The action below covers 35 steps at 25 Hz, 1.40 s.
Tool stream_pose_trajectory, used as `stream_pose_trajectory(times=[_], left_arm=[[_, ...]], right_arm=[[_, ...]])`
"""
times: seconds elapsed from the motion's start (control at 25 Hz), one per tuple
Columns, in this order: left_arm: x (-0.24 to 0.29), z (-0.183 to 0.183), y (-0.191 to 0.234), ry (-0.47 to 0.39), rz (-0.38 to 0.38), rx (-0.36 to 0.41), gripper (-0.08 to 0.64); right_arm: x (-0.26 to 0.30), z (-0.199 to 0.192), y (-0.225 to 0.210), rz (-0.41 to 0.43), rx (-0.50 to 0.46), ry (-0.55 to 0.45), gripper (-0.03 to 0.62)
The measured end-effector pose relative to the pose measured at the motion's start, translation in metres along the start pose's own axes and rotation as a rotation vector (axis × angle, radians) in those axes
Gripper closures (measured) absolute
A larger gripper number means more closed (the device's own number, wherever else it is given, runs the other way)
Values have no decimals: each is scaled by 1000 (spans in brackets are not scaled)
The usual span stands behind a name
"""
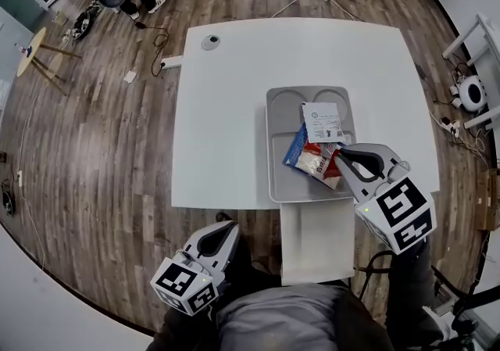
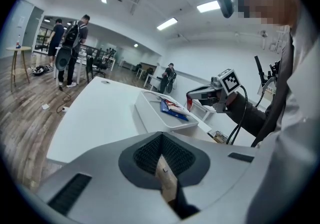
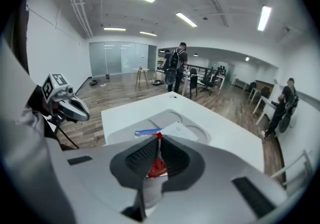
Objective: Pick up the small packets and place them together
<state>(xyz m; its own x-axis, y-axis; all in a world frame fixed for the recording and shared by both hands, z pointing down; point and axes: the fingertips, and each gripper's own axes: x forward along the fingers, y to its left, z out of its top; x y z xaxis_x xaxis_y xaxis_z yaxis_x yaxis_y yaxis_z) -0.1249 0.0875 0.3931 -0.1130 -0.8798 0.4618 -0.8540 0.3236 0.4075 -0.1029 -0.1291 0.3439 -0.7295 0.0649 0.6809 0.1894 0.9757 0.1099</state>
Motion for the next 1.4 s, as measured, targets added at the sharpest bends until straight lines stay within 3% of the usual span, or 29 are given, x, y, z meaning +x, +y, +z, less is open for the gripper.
stream_pose_trajectory(times=[0.12, 0.52, 0.76, 1.16, 1.4], left_arm=[[-2, -1, 5, 5, 11, -13, 563], [-5, -10, 14, 6, 14, -30, 563], [-7, -14, 10, 11, 4, -19, 563], [-12, -12, 2, 10, 9, 0, 563], [-11, 0, -12, -8, 30, 2, 563]], right_arm=[[13, -5, -9, -51, -18, 29, 566], [26, -4, 1, 6, 30, -30, 565], [15, -1, 2, -5, 51, -88, 565], [-33, 1, -24, -95, 199, -250, 565], [-45, -14, -25, -74, 304, -297, 565]])
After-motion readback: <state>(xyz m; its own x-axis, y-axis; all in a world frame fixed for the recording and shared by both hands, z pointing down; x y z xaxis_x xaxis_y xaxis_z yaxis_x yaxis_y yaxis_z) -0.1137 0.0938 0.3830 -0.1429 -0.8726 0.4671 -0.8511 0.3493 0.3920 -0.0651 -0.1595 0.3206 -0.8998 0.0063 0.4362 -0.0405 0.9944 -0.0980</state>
